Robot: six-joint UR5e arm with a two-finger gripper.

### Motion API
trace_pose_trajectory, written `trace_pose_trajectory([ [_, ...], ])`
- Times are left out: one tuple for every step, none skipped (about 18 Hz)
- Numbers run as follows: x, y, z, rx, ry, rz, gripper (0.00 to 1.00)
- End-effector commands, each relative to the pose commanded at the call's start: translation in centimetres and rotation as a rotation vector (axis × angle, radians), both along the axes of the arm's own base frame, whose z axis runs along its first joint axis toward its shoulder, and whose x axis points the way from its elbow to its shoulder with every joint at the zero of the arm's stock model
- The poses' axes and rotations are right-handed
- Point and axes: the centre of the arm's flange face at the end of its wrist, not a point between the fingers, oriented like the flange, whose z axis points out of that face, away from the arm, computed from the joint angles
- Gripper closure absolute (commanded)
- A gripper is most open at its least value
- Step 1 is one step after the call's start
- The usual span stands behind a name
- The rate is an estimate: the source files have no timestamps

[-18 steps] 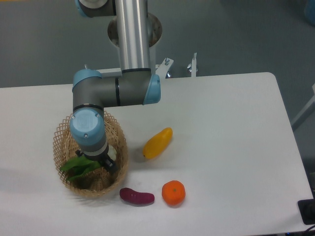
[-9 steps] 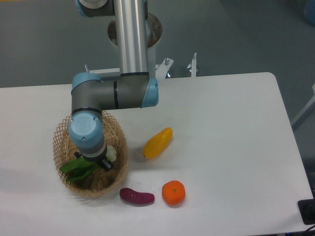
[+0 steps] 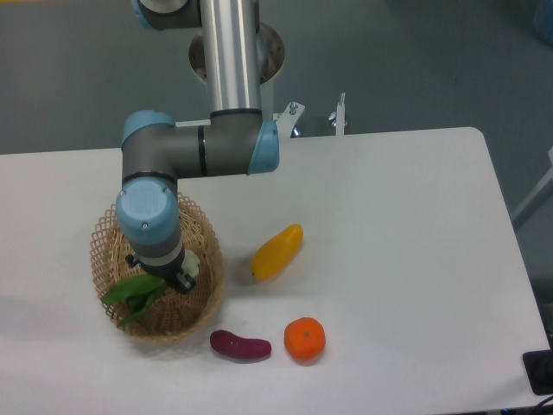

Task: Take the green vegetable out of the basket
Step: 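Lift the bok choy up out of the basket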

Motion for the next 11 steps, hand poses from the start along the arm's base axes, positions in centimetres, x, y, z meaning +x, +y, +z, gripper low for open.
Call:
trace_pose_trajectory([
  [-0.3,-0.1,0.5,0.006,0.007,0.005,0.79],
  [-1.3,-0.5,0.9,0.011,0.012,0.020,0.79],
  [-2.4,-0.9,1.7,0.025,0.015,0.038,0.79],
  [-3.3,-1.1,2.6,0.040,0.024,0.052,0.79],
  [-4.1,-1.4,2.9,0.045,0.027,0.066,0.79],
  [-5.2,-1.6,3.3,0.050,0.033,0.083,0.79],
  [-6.1,-2.0,3.9,0.058,0.041,0.097,0.79],
  [-7.1,-2.2,4.2,0.063,0.046,0.109,0.79],
  [-8.3,-2.7,4.8,0.071,0.053,0.126,0.79],
  [-9.4,-3.0,5.1,0.076,0.060,0.140,0.79],
  [-10.5,-3.3,5.6,0.081,0.069,0.154,0.79],
])
